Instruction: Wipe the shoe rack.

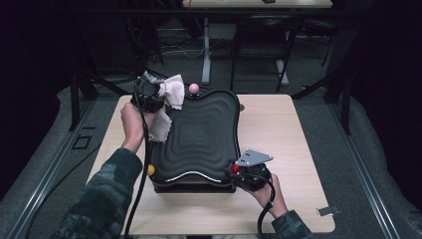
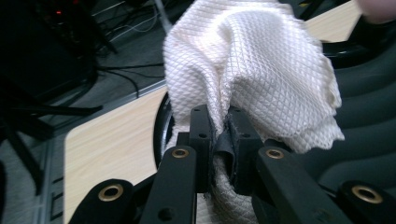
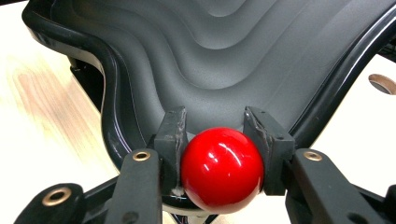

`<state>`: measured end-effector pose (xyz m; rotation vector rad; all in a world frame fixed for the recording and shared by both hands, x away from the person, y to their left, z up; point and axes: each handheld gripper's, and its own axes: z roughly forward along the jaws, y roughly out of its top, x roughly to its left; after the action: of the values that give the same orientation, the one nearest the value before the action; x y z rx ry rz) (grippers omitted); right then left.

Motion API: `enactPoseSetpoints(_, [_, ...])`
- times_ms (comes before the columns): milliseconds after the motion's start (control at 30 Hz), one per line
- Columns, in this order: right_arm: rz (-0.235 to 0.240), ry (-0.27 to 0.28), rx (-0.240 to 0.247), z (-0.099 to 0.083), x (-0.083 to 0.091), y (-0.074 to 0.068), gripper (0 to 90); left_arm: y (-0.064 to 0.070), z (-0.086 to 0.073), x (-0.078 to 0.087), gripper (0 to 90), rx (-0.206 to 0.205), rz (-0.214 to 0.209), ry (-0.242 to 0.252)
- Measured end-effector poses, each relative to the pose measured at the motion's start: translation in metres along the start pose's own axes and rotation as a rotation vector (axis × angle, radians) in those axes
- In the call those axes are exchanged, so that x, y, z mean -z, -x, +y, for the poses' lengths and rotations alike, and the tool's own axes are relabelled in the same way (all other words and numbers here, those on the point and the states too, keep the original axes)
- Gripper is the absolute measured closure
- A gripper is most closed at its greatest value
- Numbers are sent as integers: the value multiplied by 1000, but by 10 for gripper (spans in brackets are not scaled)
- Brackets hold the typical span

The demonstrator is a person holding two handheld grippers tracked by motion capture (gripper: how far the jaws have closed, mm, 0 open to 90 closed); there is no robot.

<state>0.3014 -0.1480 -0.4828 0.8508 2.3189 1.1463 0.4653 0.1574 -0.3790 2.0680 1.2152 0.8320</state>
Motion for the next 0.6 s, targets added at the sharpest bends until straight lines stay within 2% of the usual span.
enactPoseSetpoints(233, [1, 0, 1, 0, 0, 0, 598, -1, -2, -3, 824, 20, -9, -7])
enactPoseSetpoints(400, [-1, 1, 0, 0, 0, 0, 598, -2, -6, -1, 827, 32, -37, -19])
enactPoseSetpoints(500, [-1, 0, 1, 0, 0, 0, 598, 1, -11, 1, 829, 18, -33, -21])
enactPoseSetpoints(600, [-3, -5, 2, -1, 1, 0, 598, 4, -17, 4, 830, 21, -43, -30])
